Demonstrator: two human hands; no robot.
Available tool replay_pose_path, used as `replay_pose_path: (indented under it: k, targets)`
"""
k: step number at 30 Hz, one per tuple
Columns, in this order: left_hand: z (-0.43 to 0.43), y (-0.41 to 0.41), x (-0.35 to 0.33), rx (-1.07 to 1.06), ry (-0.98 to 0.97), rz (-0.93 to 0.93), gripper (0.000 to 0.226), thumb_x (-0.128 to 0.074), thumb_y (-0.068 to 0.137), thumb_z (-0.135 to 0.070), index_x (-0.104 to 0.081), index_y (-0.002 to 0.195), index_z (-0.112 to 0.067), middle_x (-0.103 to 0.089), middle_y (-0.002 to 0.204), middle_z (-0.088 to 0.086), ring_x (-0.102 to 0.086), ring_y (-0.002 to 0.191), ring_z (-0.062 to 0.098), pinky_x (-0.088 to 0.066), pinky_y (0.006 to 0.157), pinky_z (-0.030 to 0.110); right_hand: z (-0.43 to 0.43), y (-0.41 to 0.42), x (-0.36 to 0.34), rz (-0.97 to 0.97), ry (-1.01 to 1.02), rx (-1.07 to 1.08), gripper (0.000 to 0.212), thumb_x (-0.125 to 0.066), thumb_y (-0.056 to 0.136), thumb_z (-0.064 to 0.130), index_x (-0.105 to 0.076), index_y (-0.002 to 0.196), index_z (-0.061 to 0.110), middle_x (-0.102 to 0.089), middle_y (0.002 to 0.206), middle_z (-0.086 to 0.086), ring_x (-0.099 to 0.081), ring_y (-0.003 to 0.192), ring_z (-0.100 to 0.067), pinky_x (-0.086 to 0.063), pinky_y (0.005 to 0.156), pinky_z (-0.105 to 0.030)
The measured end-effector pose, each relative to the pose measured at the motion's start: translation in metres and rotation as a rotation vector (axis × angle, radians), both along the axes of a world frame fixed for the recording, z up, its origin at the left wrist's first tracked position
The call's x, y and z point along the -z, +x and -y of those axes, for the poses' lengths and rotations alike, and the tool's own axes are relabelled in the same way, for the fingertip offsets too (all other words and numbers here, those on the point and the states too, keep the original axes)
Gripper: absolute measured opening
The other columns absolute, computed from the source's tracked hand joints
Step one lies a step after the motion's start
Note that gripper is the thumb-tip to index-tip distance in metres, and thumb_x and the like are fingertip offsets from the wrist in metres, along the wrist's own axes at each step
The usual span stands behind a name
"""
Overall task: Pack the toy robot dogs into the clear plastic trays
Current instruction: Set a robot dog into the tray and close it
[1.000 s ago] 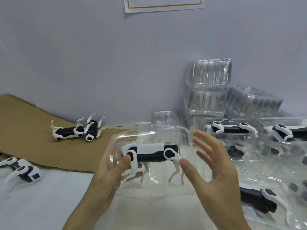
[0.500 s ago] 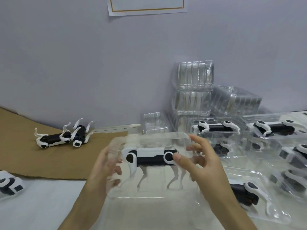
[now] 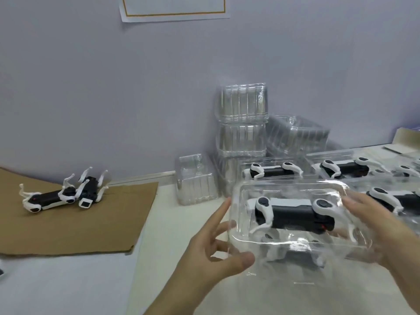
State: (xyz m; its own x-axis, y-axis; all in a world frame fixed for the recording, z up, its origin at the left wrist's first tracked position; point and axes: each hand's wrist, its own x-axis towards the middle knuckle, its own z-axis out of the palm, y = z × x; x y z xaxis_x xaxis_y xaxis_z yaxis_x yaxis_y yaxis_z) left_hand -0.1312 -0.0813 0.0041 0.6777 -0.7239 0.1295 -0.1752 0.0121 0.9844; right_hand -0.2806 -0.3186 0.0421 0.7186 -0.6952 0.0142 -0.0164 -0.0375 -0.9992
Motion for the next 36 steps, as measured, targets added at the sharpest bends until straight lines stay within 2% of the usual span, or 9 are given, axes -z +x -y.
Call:
replay_pose_path:
  k: [3,7,12,16,19,23,26,30,36]
  targets:
    - [0.006,0.0,0.007,-0.023,0.004,-0.098,0.084,-0.088,0.053,-0.051,-0.051,0.126,-0.069,-0.064,0.131,-0.008,-0.062,0.072,0.016,-0.052,0.07,0.025,0.001,-0.012,0.0,-0.031,-0.028,0.073,0.046,-0.07,0.056,0.061,-0.066,0.102,0.064,-0.06,0.124,0.025,-0.062,0.113,-0.025,-0.059,0.073,-0.05]
    - [0.004,0.0,0.019,-0.07,0.072,-0.028,0.088,-0.089,0.05,-0.06,-0.046,0.126,-0.074,-0.06,0.135,-0.011,-0.064,0.07,0.018,-0.052,0.068,0.025,-0.005,-0.009,0.01,-0.063,-0.093,0.079,0.049,-0.073,0.055,0.073,-0.066,0.102,0.065,-0.067,0.122,0.015,-0.064,0.108,-0.018,-0.044,0.104,-0.055]
    - [0.012,-0.008,0.028,-0.071,0.108,0.008,0.096,-0.09,0.054,-0.053,-0.033,0.127,-0.081,-0.059,0.132,-0.022,-0.057,0.065,0.014,-0.053,0.079,0.025,-0.013,0.0,0.012,-0.072,-0.177,0.14,0.022,-0.053,0.066,0.067,-0.061,0.084,0.076,-0.062,0.113,0.03,-0.058,0.113,-0.012,-0.035,0.107,-0.045]
    - [0.016,-0.008,0.033,-0.046,0.141,0.068,0.104,-0.089,0.058,-0.05,-0.022,0.132,-0.081,-0.056,0.133,-0.033,-0.053,0.064,0.01,-0.049,0.075,0.02,-0.022,-0.004,0.018,-0.102,-0.201,0.134,0.04,-0.056,0.065,0.07,-0.065,0.103,0.062,-0.065,0.125,0.016,-0.059,0.118,-0.017,-0.039,0.109,-0.054]
    - [0.02,-0.011,0.037,-0.022,0.2,0.098,0.106,-0.086,0.06,-0.051,-0.014,0.131,-0.083,-0.068,0.11,-0.026,-0.064,0.073,0.01,-0.056,0.079,0.03,-0.029,-0.007,0.024,-0.116,-0.177,0.173,0.036,-0.067,0.063,0.078,-0.061,0.097,0.067,-0.063,0.122,0.018,-0.059,0.115,-0.017,-0.04,0.108,-0.051]
    - [0.025,-0.017,0.038,-0.015,0.315,0.165,0.115,-0.076,0.057,-0.063,0.013,0.127,-0.085,-0.059,0.069,-0.038,-0.06,0.061,-0.002,-0.051,0.07,0.013,-0.026,-0.004,0.026,-0.103,-0.203,0.137,0.057,-0.053,0.063,0.069,-0.058,0.118,0.056,-0.059,0.132,0.015,-0.054,0.124,-0.017,-0.04,0.109,-0.054]
    - [0.033,-0.02,0.039,-0.027,0.363,0.196,0.118,-0.073,0.063,-0.062,0.023,0.13,-0.079,-0.063,0.064,-0.024,-0.061,0.062,-0.003,-0.046,0.067,0.009,-0.019,0.005,0.024,-0.068,-0.285,0.161,0.061,-0.049,0.07,0.068,-0.056,0.126,0.045,-0.058,0.136,0.014,-0.052,0.128,-0.016,-0.039,0.108,-0.047]
    - [0.046,-0.026,0.045,-0.119,0.348,0.233,0.119,-0.079,0.071,-0.05,0.017,0.138,-0.07,-0.066,0.077,-0.023,-0.062,0.065,-0.005,-0.043,0.066,0.006,-0.023,0.008,0.037,0.188,-0.539,0.381,0.031,-0.061,0.093,0.056,-0.059,0.123,0.051,-0.061,0.132,0.02,-0.055,0.127,-0.008,-0.04,0.103,-0.024]
    - [0.058,-0.043,0.054,-0.17,0.302,0.259,0.12,-0.08,0.073,-0.05,0.02,0.135,-0.071,-0.042,0.13,-0.055,-0.065,0.102,-0.004,-0.042,0.079,-0.001,-0.03,-0.007,0.08,0.369,-0.808,0.443,0.037,-0.055,0.086,0.038,-0.057,0.122,0.047,-0.058,0.135,0.012,-0.05,0.13,-0.015,-0.034,0.11,-0.027]
